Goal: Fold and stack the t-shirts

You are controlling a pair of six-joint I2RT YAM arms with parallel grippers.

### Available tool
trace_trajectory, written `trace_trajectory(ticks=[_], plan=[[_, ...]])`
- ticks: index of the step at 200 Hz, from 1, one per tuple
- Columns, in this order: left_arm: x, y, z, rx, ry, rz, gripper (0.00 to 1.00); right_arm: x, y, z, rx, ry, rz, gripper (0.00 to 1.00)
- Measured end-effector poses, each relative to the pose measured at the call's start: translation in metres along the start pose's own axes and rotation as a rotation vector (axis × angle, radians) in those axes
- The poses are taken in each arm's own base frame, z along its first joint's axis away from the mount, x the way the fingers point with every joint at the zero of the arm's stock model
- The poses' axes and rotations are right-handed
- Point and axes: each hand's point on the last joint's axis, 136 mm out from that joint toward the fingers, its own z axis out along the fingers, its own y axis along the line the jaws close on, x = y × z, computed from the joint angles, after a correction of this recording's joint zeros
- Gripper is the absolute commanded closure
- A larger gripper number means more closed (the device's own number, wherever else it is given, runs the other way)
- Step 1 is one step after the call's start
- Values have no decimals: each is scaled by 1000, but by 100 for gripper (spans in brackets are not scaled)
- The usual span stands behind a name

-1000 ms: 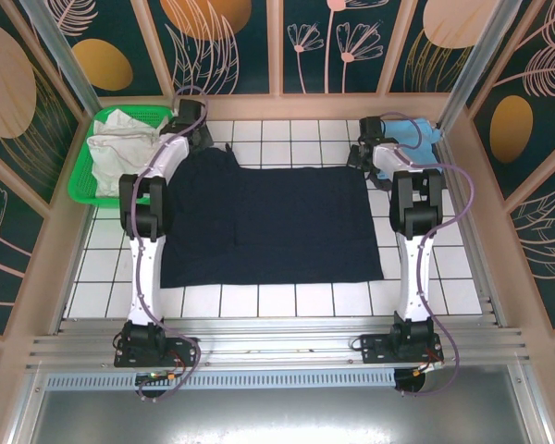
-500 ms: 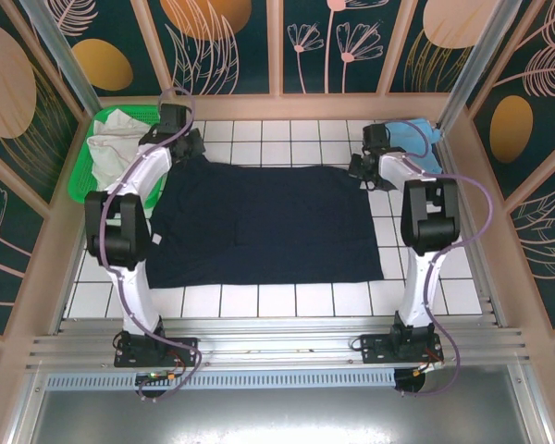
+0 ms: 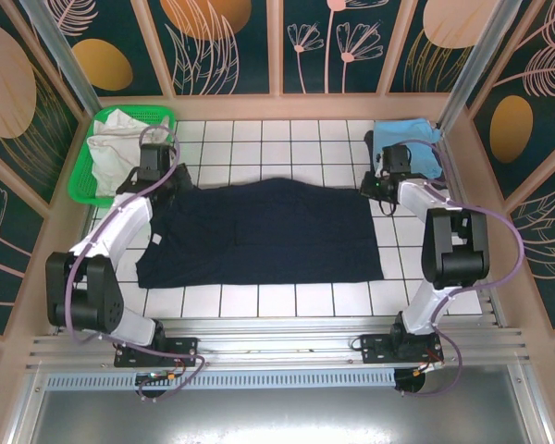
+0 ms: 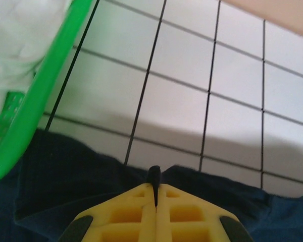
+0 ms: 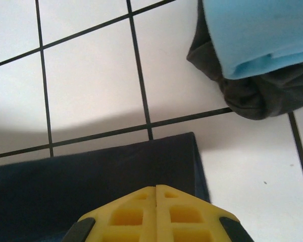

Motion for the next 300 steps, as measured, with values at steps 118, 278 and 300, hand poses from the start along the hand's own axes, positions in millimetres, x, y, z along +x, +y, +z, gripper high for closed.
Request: trace_trajectory(ticks=[118, 278, 300], plan=[[89, 52, -20, -90, 76, -83, 100, 51, -25, -9, 77, 73, 13, 100], [133, 80, -19, -167, 130, -144, 100, 97, -34, -11, 22, 166, 86, 98], [134, 81, -18, -172, 137, -142, 100, 98, -32, -12, 8, 170, 87, 93]])
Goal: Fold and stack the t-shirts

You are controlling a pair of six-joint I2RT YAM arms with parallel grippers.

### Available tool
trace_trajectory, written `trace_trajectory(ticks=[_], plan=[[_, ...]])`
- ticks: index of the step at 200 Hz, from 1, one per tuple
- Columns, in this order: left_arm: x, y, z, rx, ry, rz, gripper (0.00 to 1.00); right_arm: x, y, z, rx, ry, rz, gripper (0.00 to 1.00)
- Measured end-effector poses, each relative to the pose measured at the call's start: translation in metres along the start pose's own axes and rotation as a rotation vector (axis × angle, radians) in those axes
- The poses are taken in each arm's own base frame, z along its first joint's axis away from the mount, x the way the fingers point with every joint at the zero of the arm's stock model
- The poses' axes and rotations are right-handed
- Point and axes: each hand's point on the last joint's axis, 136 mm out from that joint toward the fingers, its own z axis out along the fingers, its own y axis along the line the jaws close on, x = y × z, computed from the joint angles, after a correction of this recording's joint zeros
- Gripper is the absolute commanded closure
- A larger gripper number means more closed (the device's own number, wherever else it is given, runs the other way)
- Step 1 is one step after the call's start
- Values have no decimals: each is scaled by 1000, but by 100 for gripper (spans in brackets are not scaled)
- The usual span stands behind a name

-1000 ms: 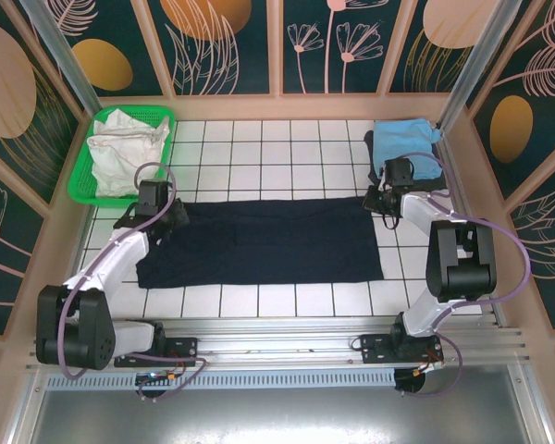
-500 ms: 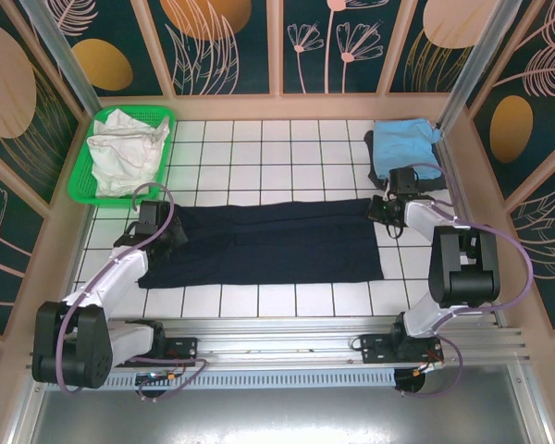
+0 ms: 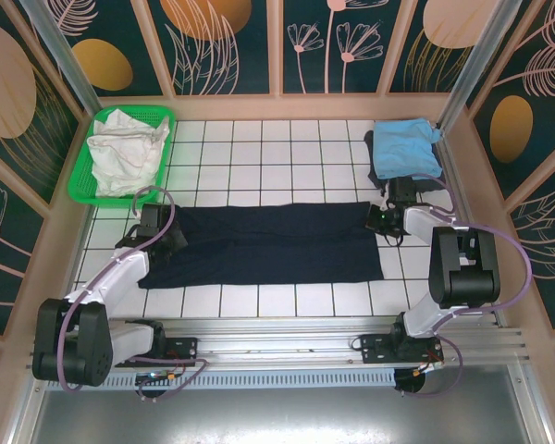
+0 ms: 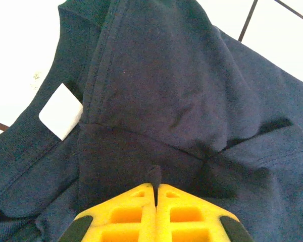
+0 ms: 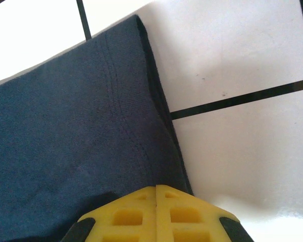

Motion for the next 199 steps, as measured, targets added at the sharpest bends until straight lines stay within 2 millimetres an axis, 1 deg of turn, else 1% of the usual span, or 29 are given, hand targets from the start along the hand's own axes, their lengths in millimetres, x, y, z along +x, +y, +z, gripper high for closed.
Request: trace_trajectory(ticks=[33, 57, 72, 100, 119, 139, 158, 177, 185, 199], plan=[[3, 4, 5, -25, 11, 2, 100, 1, 0, 0, -3, 6, 0, 92], [3, 5, 5, -27, 12, 3, 100, 4, -1, -1, 4, 15, 2, 85], [3, 5, 5, -27, 11, 3, 100, 5, -2, -4, 13, 17, 7, 82], [4, 6, 6, -31, 12, 3, 100, 5, -4, -16, 35, 3, 13, 77], [7, 8, 9, -37, 21, 4, 100, 0, -1, -28, 33, -29, 18, 74], [10, 9, 11, -41, 27, 5, 100, -7, 8, -38, -9, -62, 25, 72], [10, 9, 12, -40, 26, 4, 100, -10, 24, -40, -72, -76, 28, 72], [12, 11, 12, -42, 28, 4, 100, -5, 42, -31, -113, -53, 3, 74], [13, 11, 13, -44, 31, 2, 100, 1, 49, -24, -119, -29, -11, 75], [15, 13, 13, -47, 35, 1, 100, 14, 56, -11, -114, 18, -28, 76]])
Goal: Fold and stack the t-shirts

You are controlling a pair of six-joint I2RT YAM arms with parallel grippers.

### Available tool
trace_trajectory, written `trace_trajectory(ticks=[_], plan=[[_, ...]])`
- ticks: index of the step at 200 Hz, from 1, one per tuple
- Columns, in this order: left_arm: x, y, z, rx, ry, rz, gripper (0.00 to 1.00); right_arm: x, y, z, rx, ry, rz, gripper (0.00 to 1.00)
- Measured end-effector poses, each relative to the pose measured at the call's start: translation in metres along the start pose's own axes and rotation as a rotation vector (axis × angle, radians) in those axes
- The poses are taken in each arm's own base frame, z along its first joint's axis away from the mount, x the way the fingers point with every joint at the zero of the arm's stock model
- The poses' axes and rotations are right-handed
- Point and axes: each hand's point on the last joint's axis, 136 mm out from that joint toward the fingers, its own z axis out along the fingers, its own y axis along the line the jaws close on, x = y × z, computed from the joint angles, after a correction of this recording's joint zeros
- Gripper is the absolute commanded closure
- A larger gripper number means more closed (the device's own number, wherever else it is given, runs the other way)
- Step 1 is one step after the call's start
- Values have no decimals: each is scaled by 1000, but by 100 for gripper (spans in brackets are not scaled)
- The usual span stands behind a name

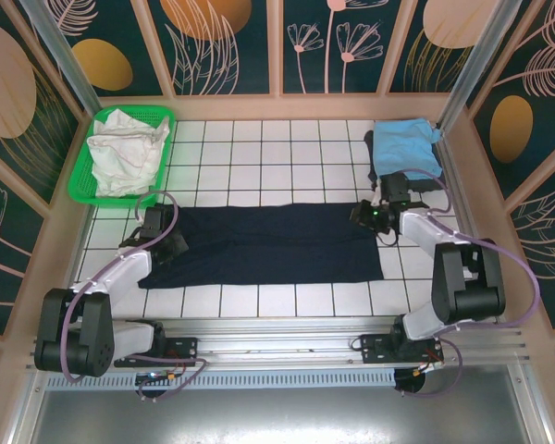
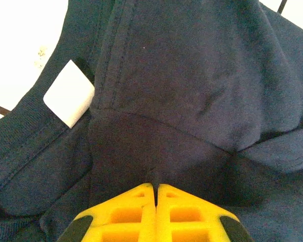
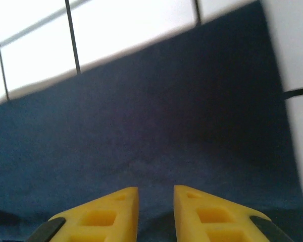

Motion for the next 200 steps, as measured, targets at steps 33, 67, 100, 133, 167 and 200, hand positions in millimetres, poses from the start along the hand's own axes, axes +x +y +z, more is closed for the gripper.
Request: trace_trajectory(ticks=[33, 67, 100, 133, 167, 200], plan=[[5, 4, 1, -11, 8, -15, 88, 19, -14, 16, 48, 54, 29, 76], [-1, 1, -10, 18, -20, -56, 61, 22, -20, 22, 57, 53, 50, 76], [-19, -12, -29, 75, -80, -69, 53, 19, -20, 23, 53, 42, 52, 76], [-34, -35, -29, 133, -67, -34, 51, 17, -20, 24, 48, 34, 54, 76], [-30, -68, -5, 126, 11, 79, 49, 16, -20, 24, 47, 29, 53, 76], [-7, -80, 16, 127, 100, 147, 56, 15, -21, 24, 46, 26, 54, 76]])
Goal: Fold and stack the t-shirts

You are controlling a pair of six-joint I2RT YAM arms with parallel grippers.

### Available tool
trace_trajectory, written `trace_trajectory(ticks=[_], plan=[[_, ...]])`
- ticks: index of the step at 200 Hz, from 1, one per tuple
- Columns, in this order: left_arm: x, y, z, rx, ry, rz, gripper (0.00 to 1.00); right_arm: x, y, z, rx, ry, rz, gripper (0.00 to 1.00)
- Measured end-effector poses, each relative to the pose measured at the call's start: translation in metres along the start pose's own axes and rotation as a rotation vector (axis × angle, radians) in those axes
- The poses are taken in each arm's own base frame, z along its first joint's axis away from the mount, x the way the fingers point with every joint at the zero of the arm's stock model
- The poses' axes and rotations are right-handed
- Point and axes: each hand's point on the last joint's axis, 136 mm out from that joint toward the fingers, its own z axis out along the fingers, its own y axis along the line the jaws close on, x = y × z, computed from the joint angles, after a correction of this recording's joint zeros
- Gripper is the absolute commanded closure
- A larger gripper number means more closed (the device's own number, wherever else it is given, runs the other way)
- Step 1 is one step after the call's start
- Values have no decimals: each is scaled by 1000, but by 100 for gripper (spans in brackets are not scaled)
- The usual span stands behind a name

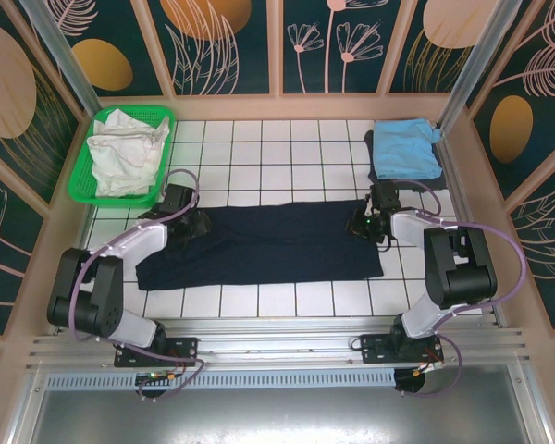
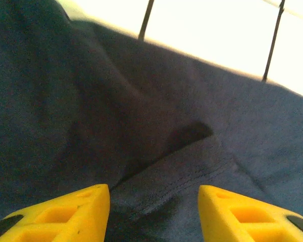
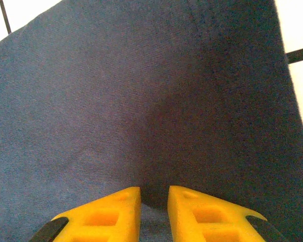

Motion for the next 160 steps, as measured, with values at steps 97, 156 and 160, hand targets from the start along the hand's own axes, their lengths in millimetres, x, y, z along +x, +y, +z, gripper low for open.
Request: trace_trajectory(ticks=[97, 156, 160], plan=[[44, -19, -19, 126, 85, 57, 91, -8, -10, -2, 15, -13, 15, 76], [75, -39, -46, 238, 122, 77, 65, -12, -13, -3, 36, -13, 5, 76], [74, -39, -47, 237, 115, 78, 61, -12, -13, -3, 36, -12, 4, 76]])
